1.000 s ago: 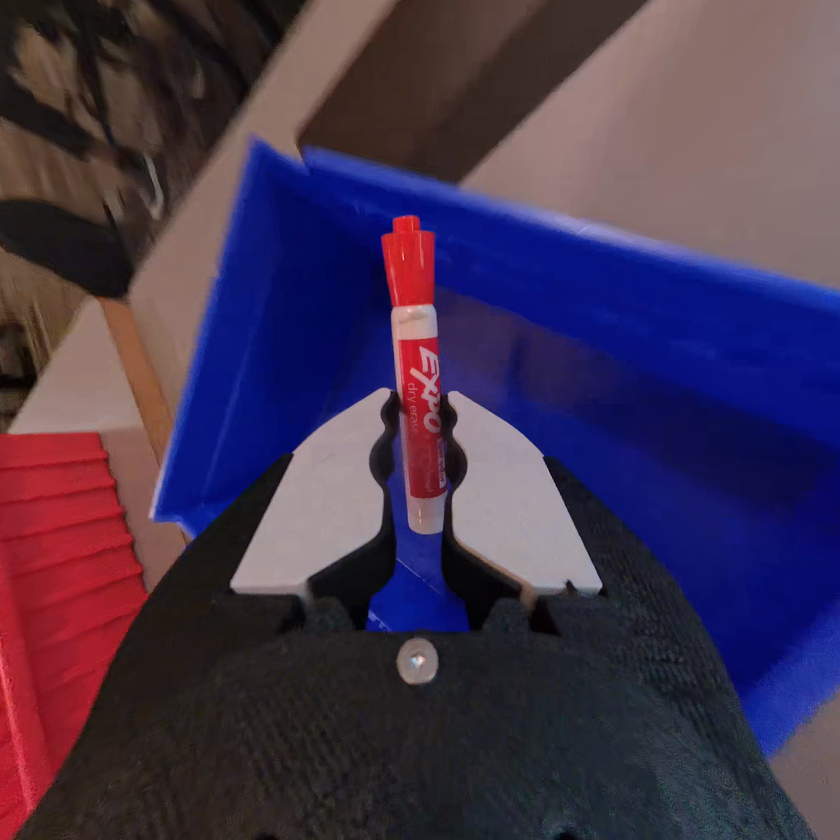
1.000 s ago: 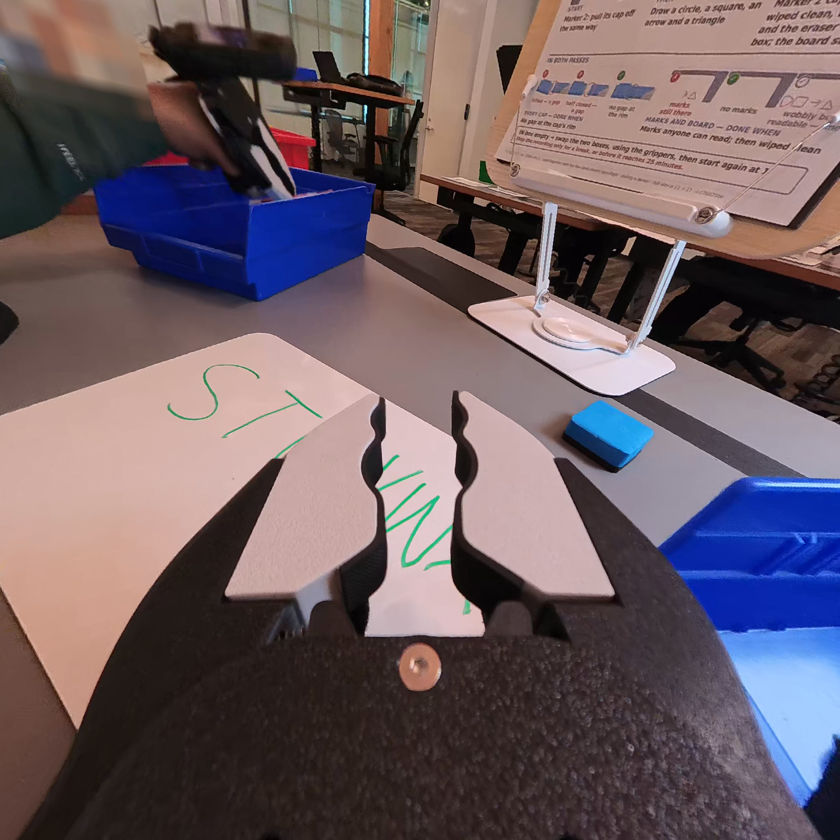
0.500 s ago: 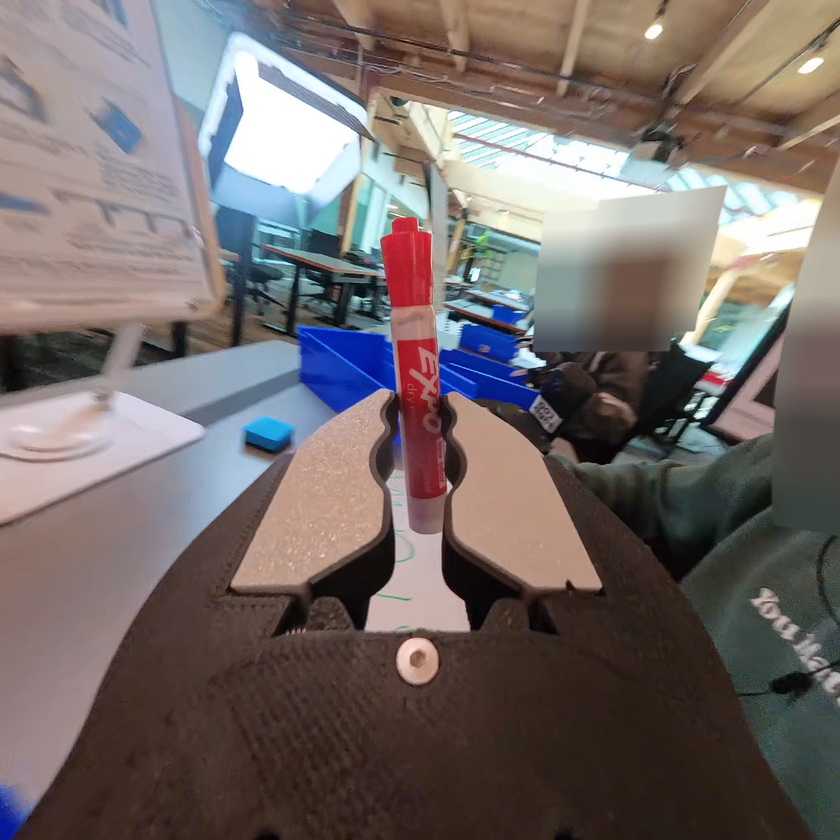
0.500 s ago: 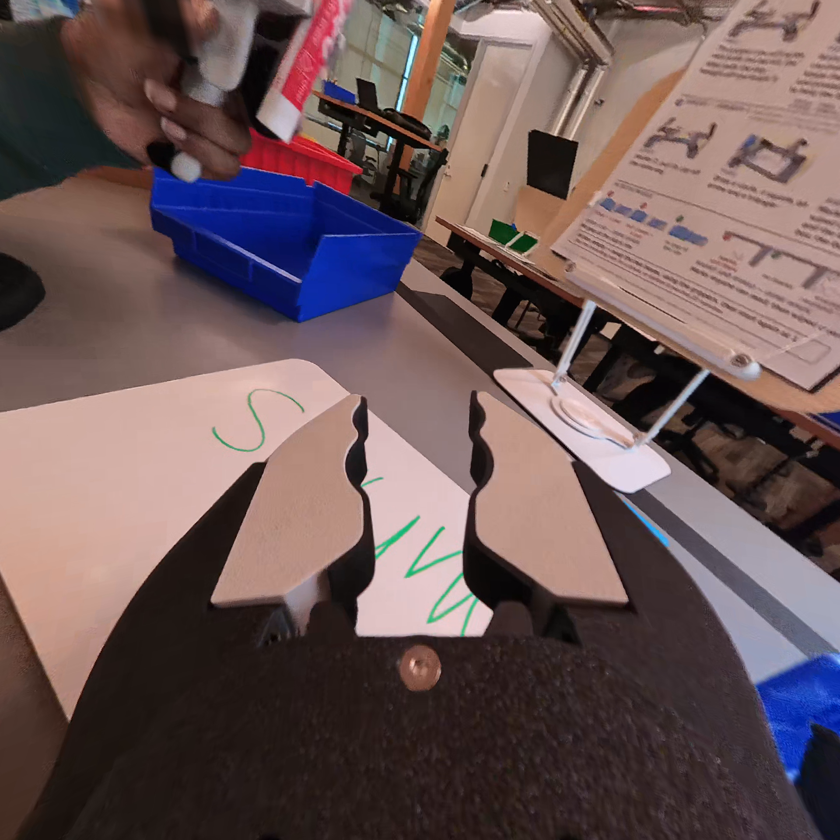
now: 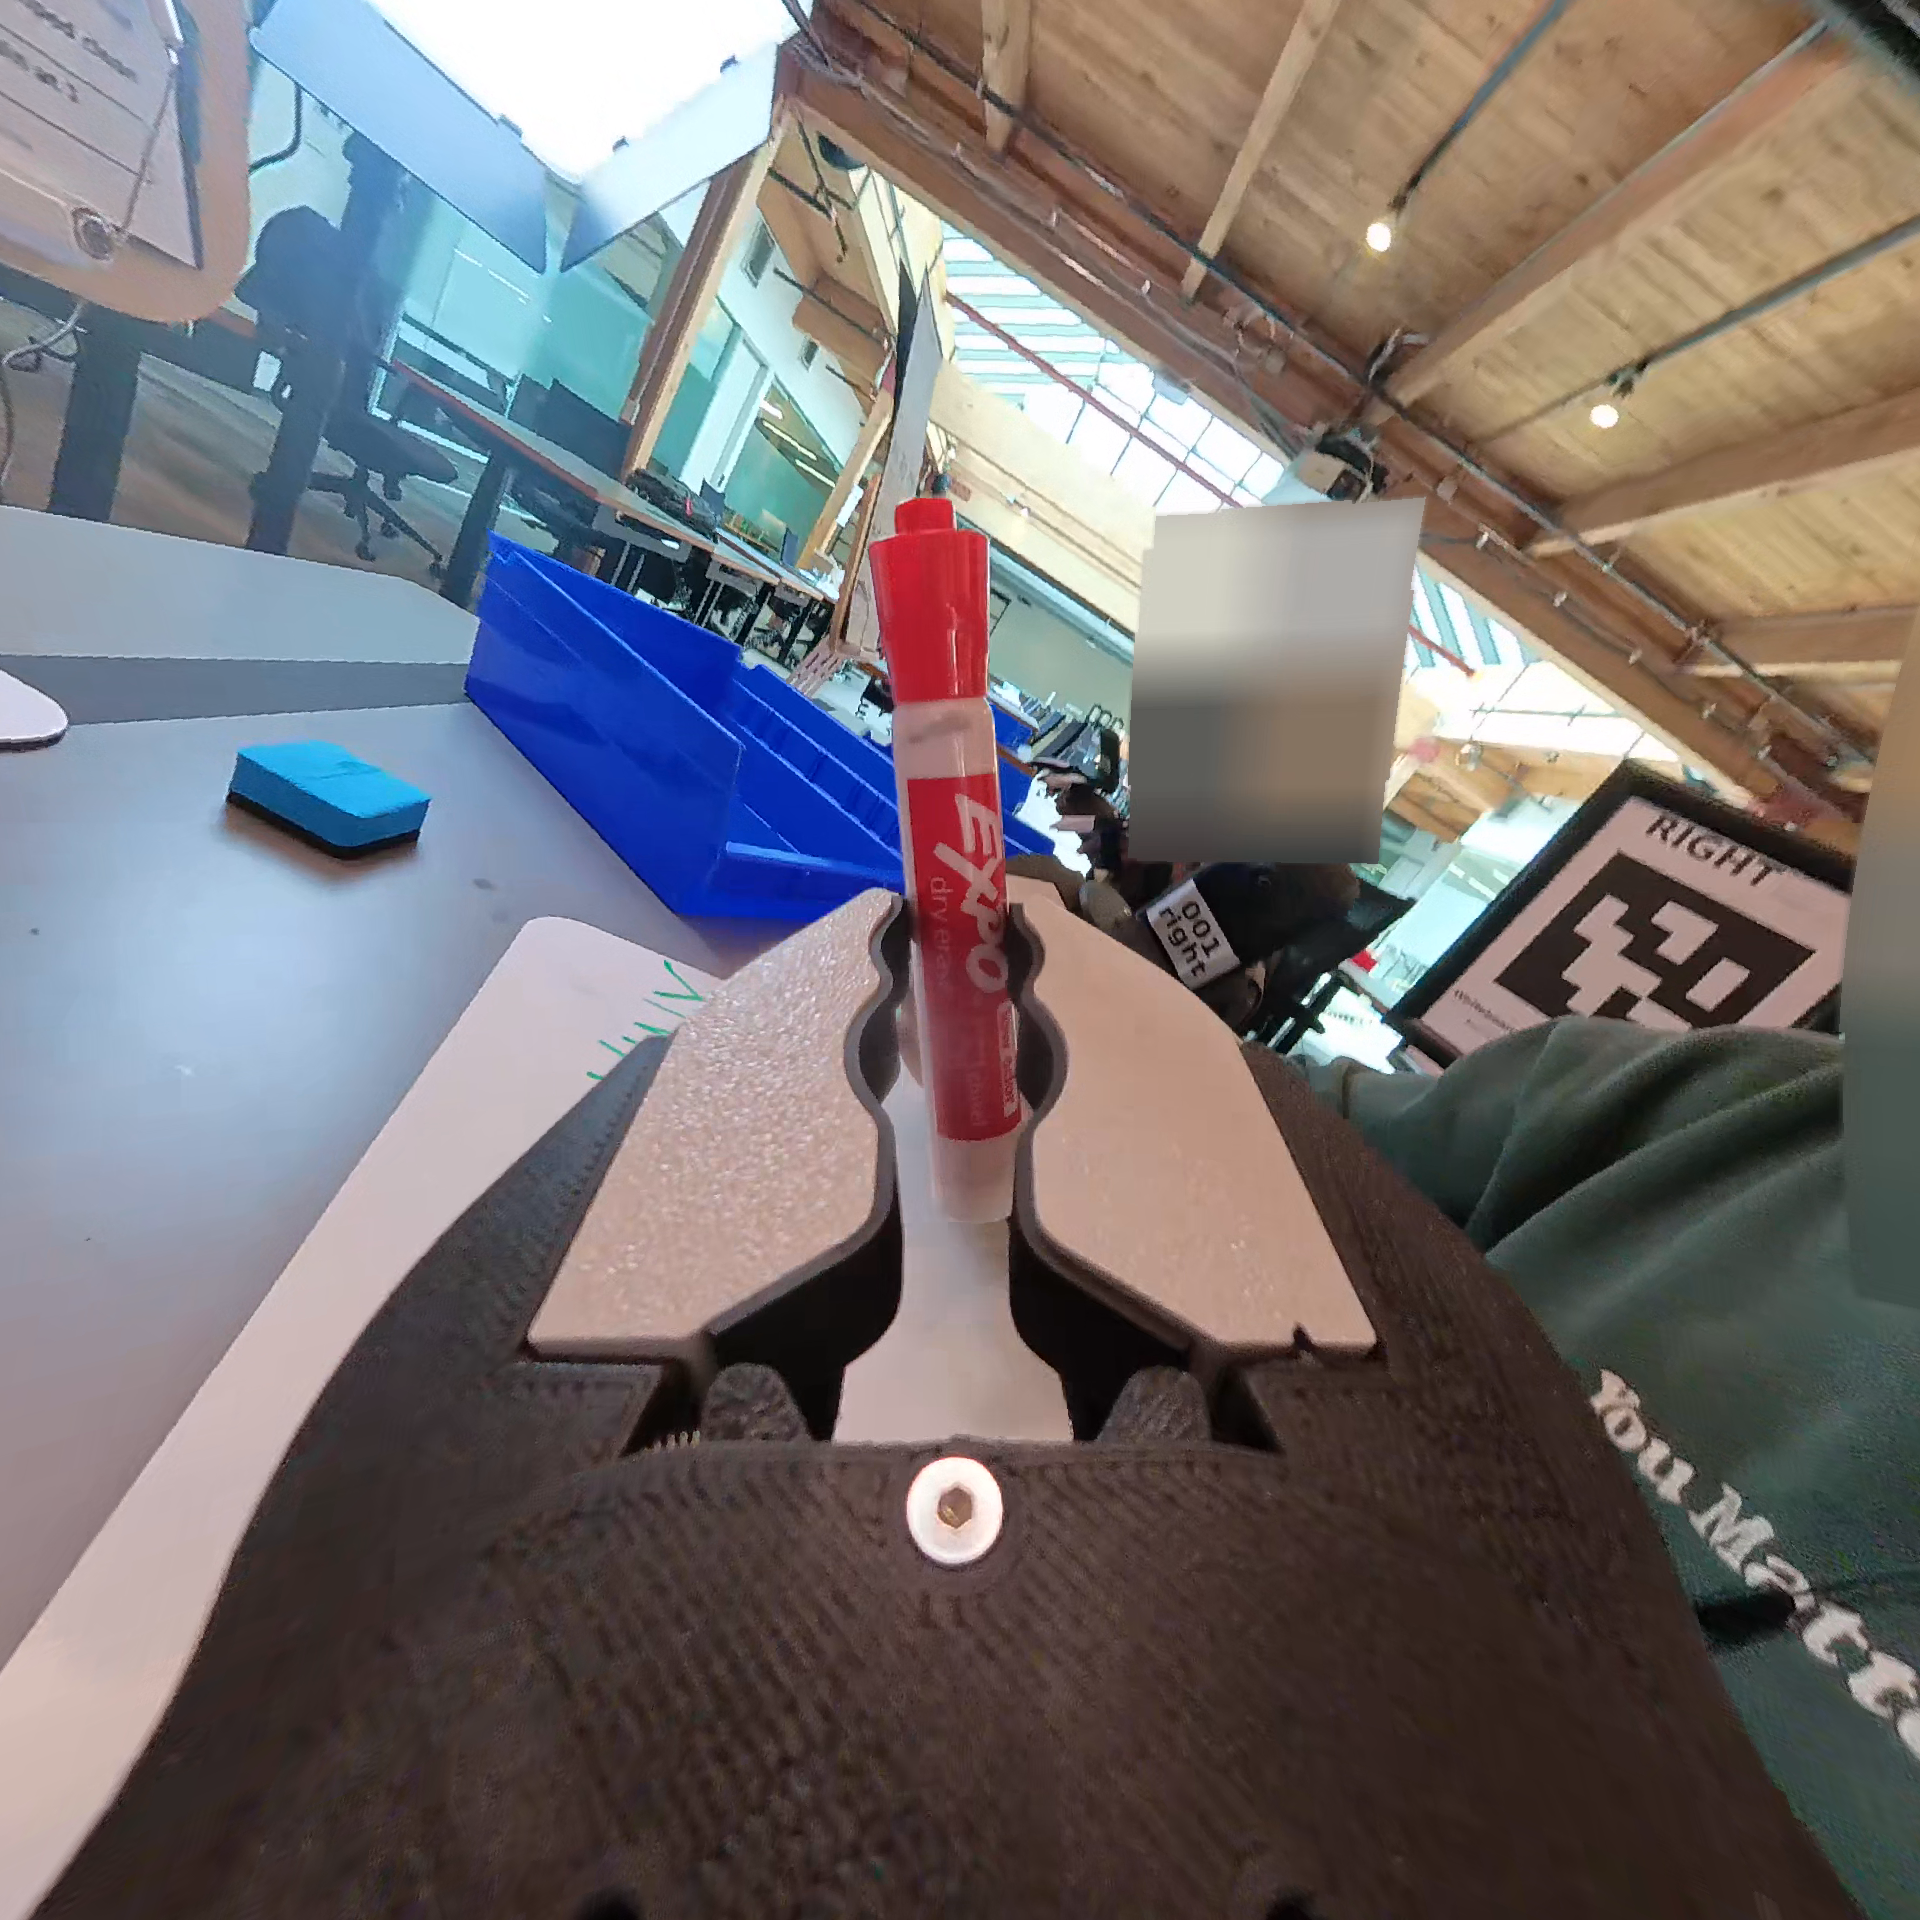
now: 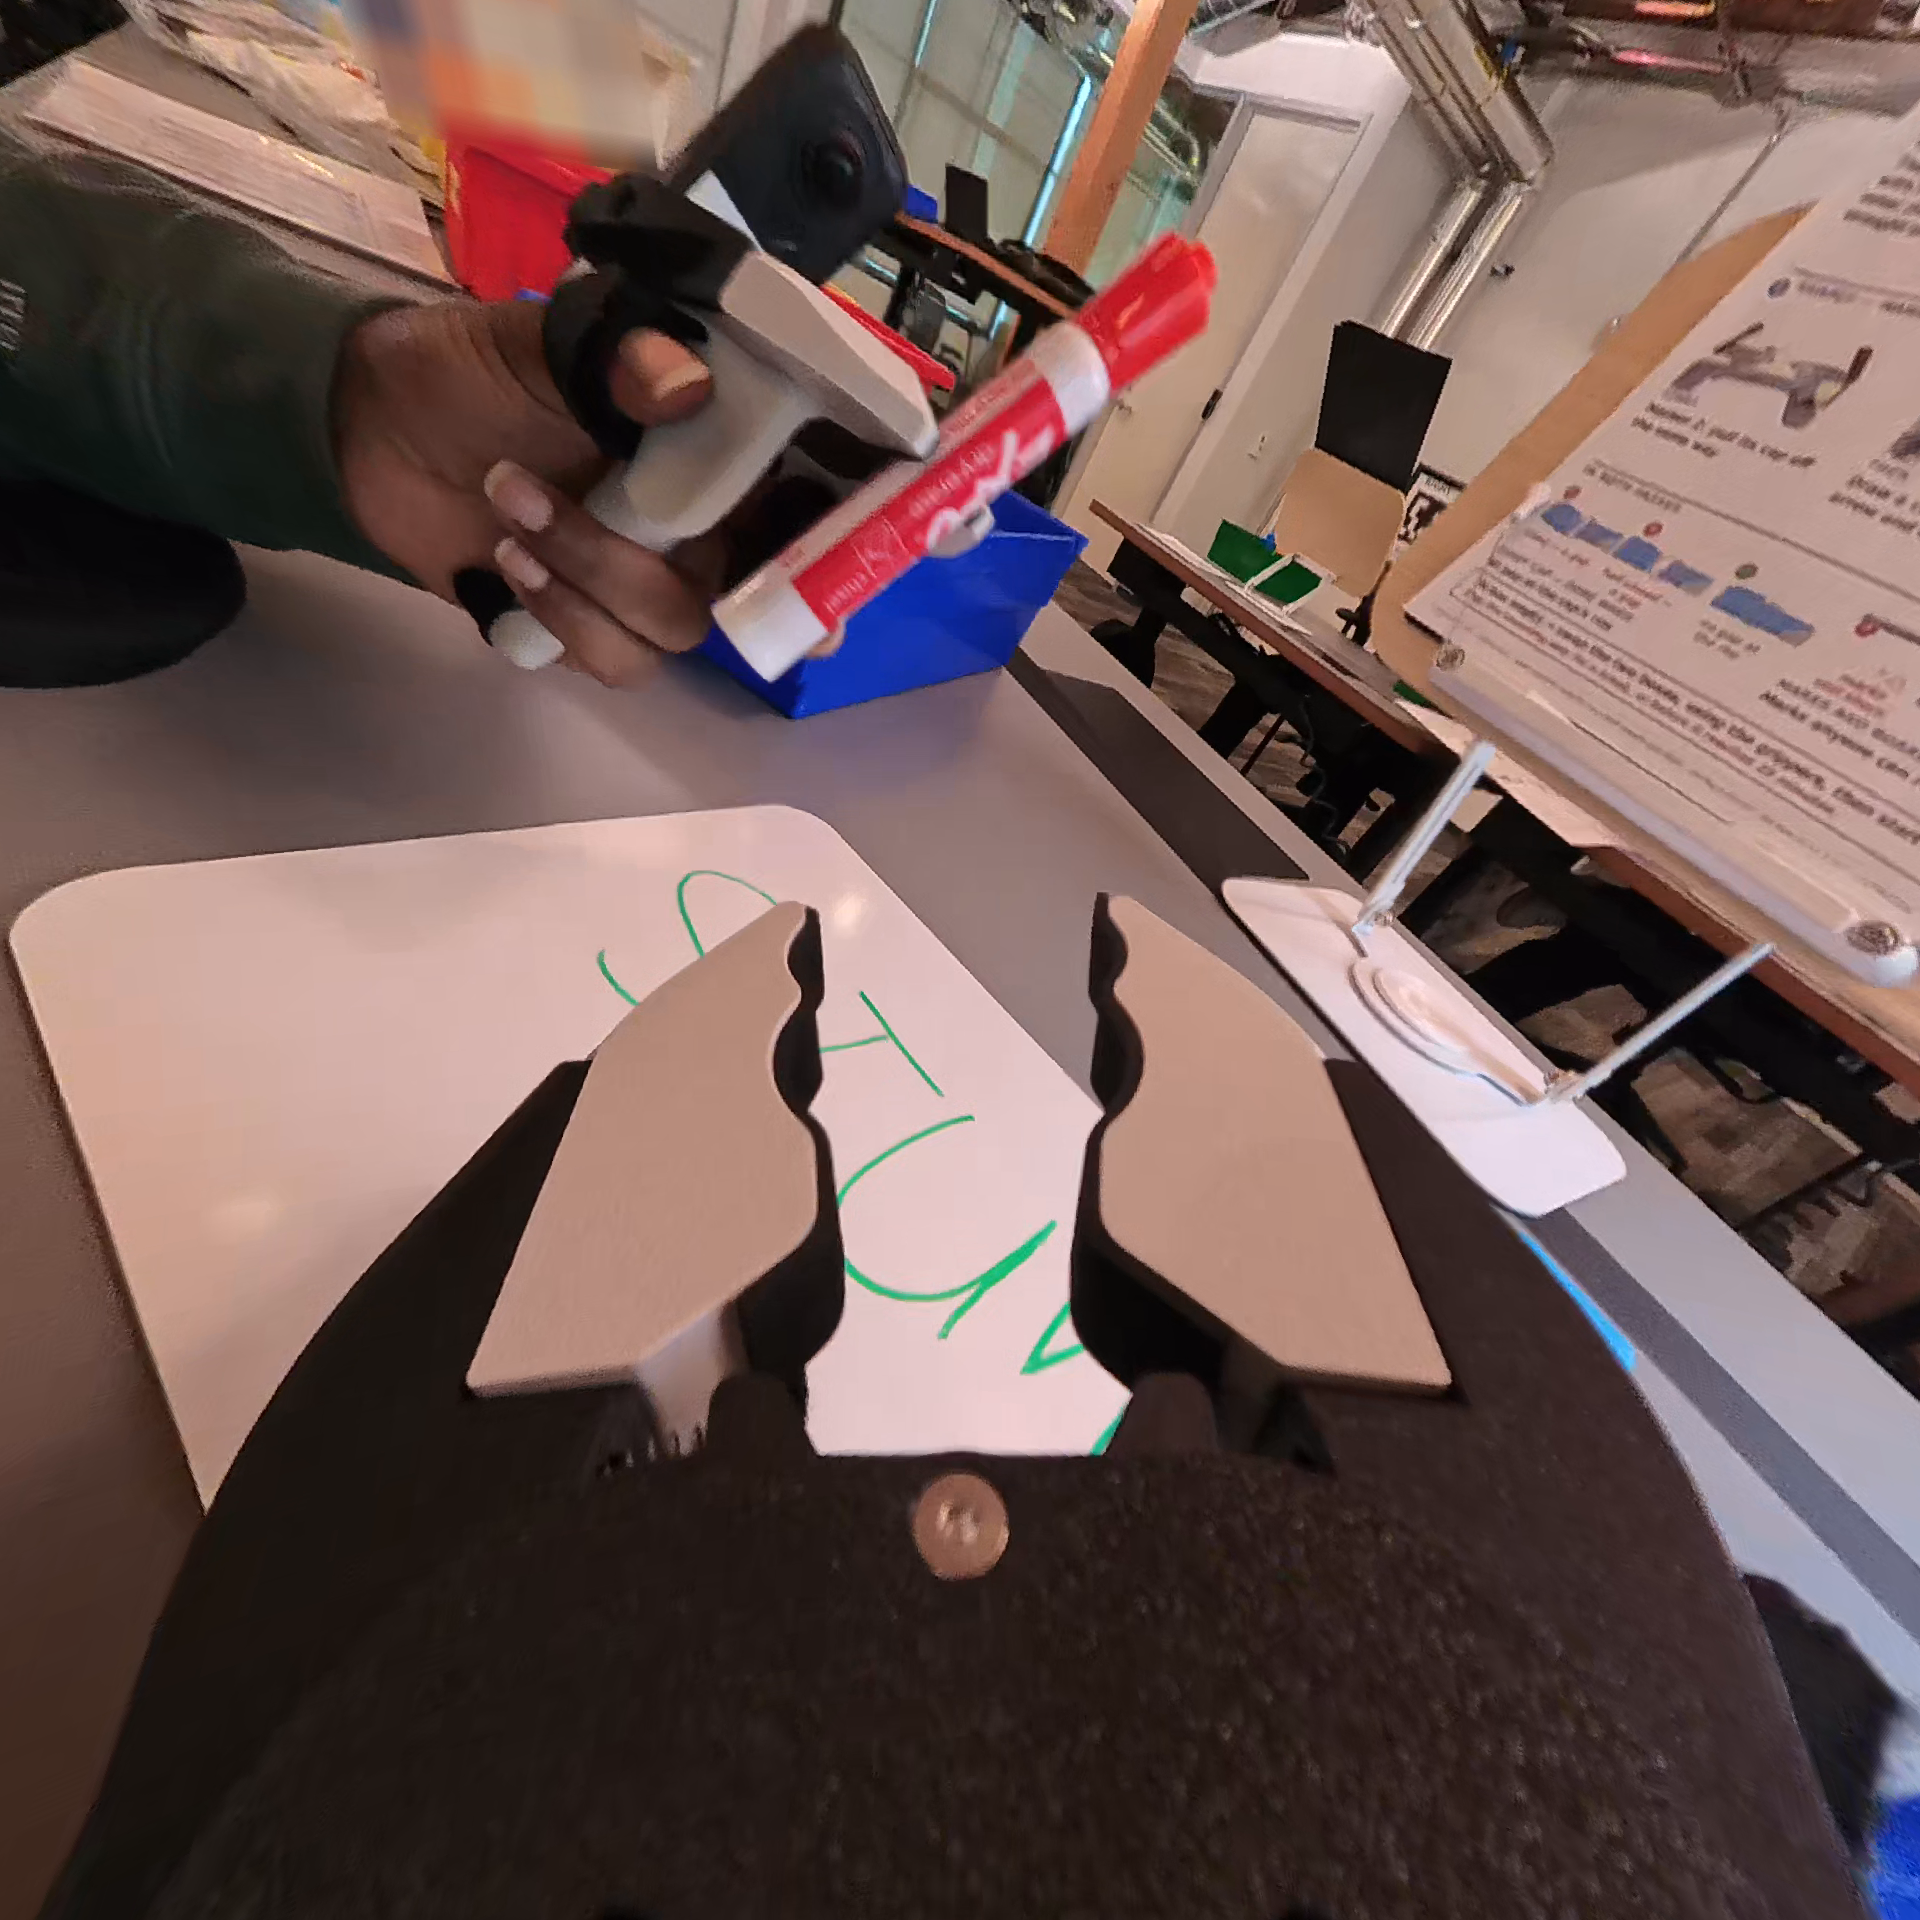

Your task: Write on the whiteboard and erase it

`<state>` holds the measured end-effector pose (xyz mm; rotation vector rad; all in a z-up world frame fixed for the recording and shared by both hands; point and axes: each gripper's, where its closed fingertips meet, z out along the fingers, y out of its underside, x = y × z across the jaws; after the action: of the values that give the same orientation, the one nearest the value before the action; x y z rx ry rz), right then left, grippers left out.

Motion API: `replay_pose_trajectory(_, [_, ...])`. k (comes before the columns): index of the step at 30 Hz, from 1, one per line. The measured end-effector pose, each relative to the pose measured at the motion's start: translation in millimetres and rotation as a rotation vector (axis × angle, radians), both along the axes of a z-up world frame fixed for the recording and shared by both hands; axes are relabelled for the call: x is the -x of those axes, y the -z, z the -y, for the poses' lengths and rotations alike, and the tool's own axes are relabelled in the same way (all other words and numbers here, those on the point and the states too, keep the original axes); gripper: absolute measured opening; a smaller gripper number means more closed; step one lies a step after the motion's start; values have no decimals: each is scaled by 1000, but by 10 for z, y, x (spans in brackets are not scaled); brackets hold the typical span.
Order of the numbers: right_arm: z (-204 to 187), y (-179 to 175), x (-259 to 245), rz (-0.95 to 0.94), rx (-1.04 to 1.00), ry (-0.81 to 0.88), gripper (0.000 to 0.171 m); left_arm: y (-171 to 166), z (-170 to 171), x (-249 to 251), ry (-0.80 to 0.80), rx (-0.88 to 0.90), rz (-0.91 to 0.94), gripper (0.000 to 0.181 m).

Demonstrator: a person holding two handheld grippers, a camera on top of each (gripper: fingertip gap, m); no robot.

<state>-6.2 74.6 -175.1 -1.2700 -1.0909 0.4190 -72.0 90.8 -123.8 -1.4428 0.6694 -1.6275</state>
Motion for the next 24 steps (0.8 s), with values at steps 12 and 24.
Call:
replay_pose_trajectory(12, [-20, -575, 371, -22, -272, 153, 63, -372, 53, -435, 68, 151, 266, 18])
replay_pose_trajectory(24, [129, -885, 60, -73, -431, 180, 35, -452, 270, -581, 136, 170, 330, 18])
